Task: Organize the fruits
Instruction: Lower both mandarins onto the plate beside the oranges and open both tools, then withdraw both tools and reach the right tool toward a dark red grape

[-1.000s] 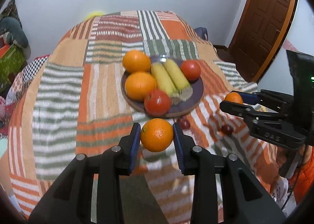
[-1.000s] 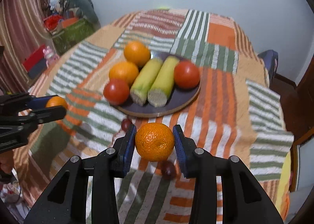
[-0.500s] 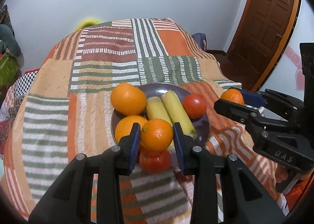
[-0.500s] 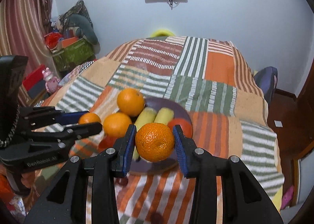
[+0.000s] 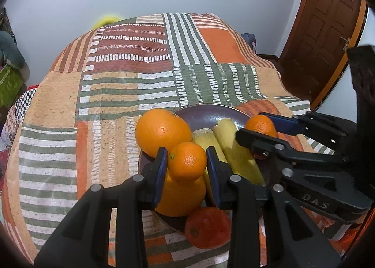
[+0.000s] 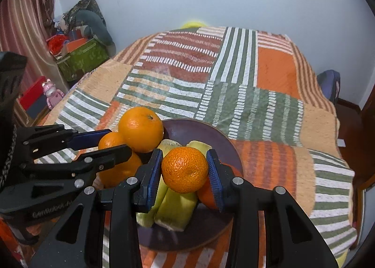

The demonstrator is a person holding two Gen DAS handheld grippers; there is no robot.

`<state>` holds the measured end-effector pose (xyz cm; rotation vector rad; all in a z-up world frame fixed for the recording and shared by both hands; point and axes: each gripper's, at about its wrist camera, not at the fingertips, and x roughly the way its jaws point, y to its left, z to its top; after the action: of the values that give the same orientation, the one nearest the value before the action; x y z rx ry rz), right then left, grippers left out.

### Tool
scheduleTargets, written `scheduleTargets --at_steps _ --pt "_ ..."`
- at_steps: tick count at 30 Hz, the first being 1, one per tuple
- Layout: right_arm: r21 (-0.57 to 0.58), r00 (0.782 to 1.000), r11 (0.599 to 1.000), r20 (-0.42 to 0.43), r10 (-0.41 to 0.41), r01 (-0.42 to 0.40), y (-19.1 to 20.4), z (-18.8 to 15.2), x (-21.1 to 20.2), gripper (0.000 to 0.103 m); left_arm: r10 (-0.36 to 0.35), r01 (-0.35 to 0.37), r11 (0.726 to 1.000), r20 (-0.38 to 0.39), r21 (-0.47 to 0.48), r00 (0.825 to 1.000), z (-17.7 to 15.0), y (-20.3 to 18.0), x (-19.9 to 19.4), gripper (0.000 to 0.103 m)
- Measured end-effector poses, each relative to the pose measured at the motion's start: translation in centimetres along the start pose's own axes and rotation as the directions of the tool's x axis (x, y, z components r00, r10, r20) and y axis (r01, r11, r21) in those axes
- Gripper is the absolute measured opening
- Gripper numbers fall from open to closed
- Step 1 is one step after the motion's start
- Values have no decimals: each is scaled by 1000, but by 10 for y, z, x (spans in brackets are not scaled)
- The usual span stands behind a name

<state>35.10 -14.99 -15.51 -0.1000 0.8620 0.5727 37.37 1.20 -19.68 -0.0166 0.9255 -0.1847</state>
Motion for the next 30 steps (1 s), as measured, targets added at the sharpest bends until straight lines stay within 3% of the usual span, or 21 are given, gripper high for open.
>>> scheduleTargets --at_steps 6,15,18,30 --pt "-4 999 1000 -33 10 -10 0 2 11 36 -7 6 1000 -15 -14 1000 0 3 7 34" --pt "20 998 999 -47 34 -34 -4 0 6 39 4 -4 1000 -3 -30 1000 -4 6 -3 50" --pt "12 999 1000 -33 24 -24 -2 1 -1 43 -3 3 999 7 -32 1000 -5 5 -12 50" --pt "21 1000 1000 17 6 -7 5 -11 -52 43 -7 8 1000 60 -14 998 -13 -12 -65 52"
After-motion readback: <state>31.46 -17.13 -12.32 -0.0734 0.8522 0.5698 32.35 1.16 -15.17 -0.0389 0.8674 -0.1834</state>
